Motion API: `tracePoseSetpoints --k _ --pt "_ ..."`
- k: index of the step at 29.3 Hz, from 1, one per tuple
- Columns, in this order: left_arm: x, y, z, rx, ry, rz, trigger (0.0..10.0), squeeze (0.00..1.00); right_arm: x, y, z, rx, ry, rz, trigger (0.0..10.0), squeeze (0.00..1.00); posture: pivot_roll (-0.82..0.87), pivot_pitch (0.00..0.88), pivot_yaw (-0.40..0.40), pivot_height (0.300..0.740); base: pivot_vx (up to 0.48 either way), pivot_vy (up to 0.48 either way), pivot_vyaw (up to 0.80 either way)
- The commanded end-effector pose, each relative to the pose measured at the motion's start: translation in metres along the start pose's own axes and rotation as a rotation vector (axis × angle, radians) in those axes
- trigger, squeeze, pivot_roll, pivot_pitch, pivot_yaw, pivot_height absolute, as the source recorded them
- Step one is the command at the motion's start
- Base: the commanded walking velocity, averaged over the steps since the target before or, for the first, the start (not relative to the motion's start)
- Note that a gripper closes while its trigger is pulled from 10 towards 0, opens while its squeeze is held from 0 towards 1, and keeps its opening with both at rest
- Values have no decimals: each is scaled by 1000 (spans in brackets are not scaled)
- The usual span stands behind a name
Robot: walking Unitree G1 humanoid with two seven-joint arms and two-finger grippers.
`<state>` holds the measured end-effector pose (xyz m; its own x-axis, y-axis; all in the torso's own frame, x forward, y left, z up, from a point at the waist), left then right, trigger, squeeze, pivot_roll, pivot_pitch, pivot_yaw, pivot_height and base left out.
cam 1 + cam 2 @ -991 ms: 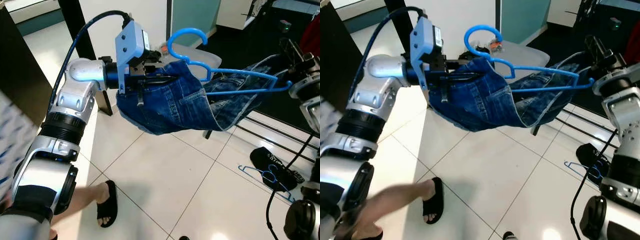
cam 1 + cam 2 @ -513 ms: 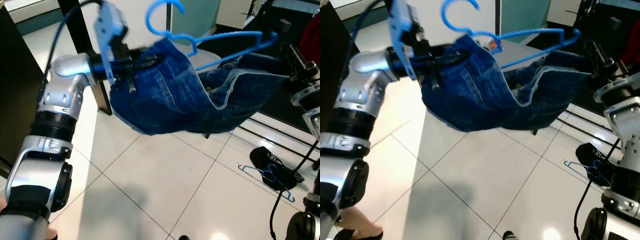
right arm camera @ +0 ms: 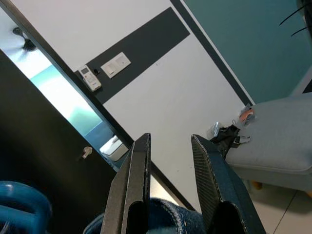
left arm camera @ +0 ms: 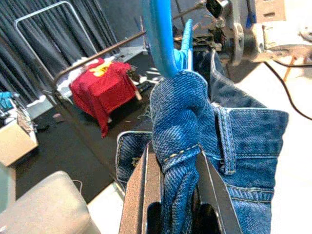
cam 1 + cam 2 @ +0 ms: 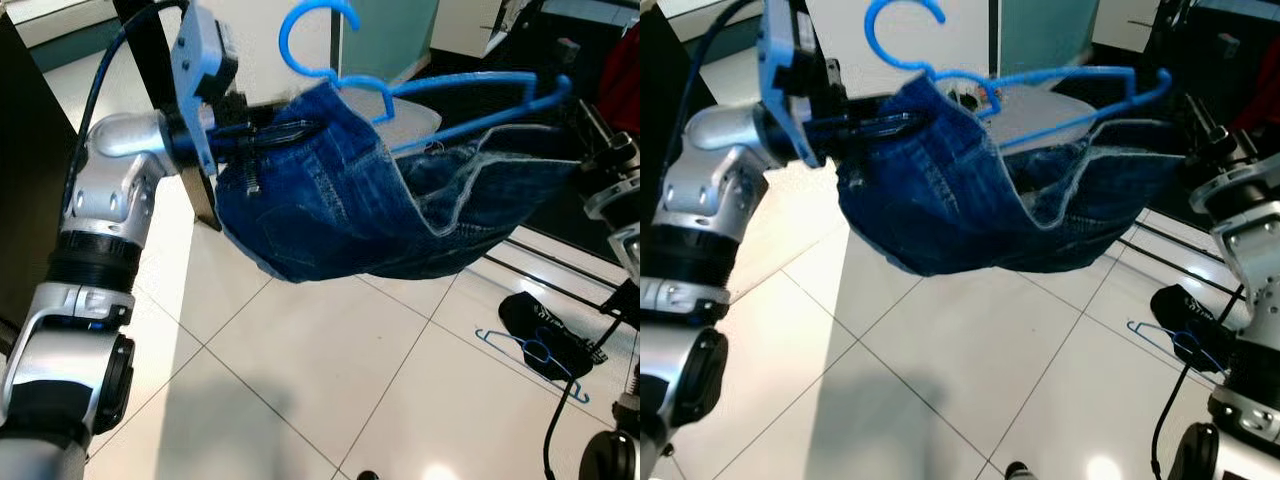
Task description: Hang hanger
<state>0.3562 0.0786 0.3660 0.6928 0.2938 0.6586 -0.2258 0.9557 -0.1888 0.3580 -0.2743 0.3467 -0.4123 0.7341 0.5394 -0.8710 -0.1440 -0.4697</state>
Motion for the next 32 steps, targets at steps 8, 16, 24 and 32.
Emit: tracePoseSetpoints --k 8,16,24,32 --pt "-8 4 -11 81 -29 -37 10000 0 14 -1 13 -29 28 42 0 0 -4 203 36 740 0 0 0" --pt "-9 5 -18 122 -37 -37 10000 0 21 -1 16 -30 32 70 0 0 -6 202 38 740 0 0 0" --pt "-18 5 -37 235 -79 -71 10000 0 33 -5 10 9 63 109 0 0 -9 198 41 740 0 0 0" --pt "-50 -6 -54 299 -117 -204 10000 0 62 -19 -10 137 158 214 0 0 -10 186 34 740 0 0 0"
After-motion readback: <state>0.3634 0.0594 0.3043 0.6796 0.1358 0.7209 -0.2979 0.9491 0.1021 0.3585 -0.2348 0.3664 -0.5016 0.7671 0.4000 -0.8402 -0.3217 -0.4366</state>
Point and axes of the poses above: a point about 5 cm out from each wrist's last joint towards the gripper, its own y axis pointing back from the gripper into the wrist, its own z axis along the axis of the wrist's last joint, x = y × z, the point moved 6 cm from there along -y, pointing out of the wrist towards the gripper, and after that the axes turned 3 degrees about -y, right-handed, at the moved point
